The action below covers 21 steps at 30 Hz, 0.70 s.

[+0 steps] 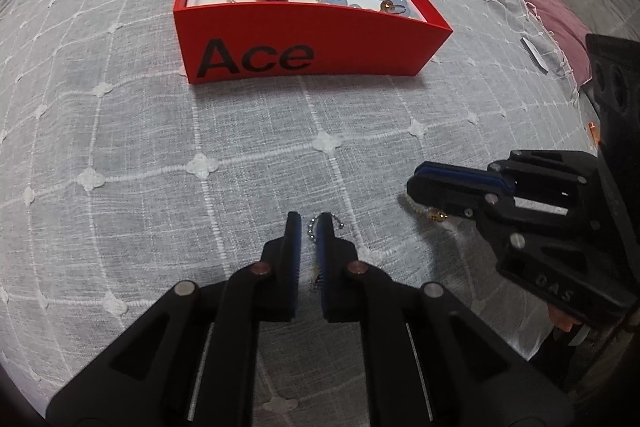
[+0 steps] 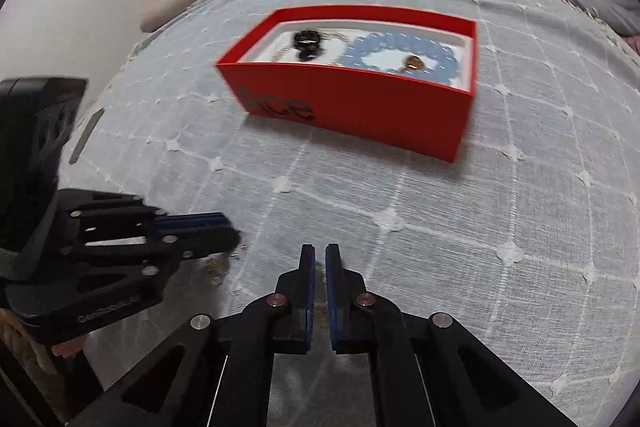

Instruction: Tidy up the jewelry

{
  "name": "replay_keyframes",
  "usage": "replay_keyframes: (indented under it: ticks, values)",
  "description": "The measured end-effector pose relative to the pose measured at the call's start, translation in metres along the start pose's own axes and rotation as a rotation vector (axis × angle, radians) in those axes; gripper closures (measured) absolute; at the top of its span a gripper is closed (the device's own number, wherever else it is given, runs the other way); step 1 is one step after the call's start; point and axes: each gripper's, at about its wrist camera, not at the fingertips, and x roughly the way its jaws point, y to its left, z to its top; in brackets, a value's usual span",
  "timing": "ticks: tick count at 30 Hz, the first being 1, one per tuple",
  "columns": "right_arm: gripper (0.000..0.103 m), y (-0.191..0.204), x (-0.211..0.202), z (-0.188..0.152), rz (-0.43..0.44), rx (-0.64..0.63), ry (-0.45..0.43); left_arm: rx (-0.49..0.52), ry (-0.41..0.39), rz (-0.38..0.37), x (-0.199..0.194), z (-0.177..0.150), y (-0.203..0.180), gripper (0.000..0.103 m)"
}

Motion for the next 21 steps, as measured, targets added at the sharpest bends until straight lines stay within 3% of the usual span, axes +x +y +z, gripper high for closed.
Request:
replay_keyframes:
  ticks: [4,6,8,10,11,18,21]
  values:
    - [0.098,0.010,-0.008,-0.001,0.022,-0.020,-0.019,-0.001,0.001,0.001,-0.001,-0.001,0.002,0.095]
    - [0.098,0.010,-0.011,-0.002,-0.041,-0.045,-0.038,-0.016,0.000,-0.003,-0.002,0.000,0.006,0.095]
    - [0.094,0.012,-0.012,-0.005,-0.070,-0.077,-0.038,-0.020,0.010,-0.014,-0.001,-0.001,0.009,0.095]
    - [0.080,0.013,-0.008,-0.008,-0.059,-0.102,-0.004,-0.013,0.011,-0.007,-0.001,-0.002,0.009,0.093]
    - [0.078,0.016,-0.006,-0.011,-0.076,-0.120,0.004,-0.008,0.011,-0.006,-0.001,-0.002,0.007,0.090]
    - [0.078,0.022,0.008,-0.021,-0.157,-0.168,0.022,0.002,-0.002,0.004,0.000,-0.002,0.002,0.089]
    - [0.085,0.028,0.011,-0.022,-0.195,-0.194,0.008,-0.005,-0.009,0.007,-0.001,-0.002,0.003,0.090]
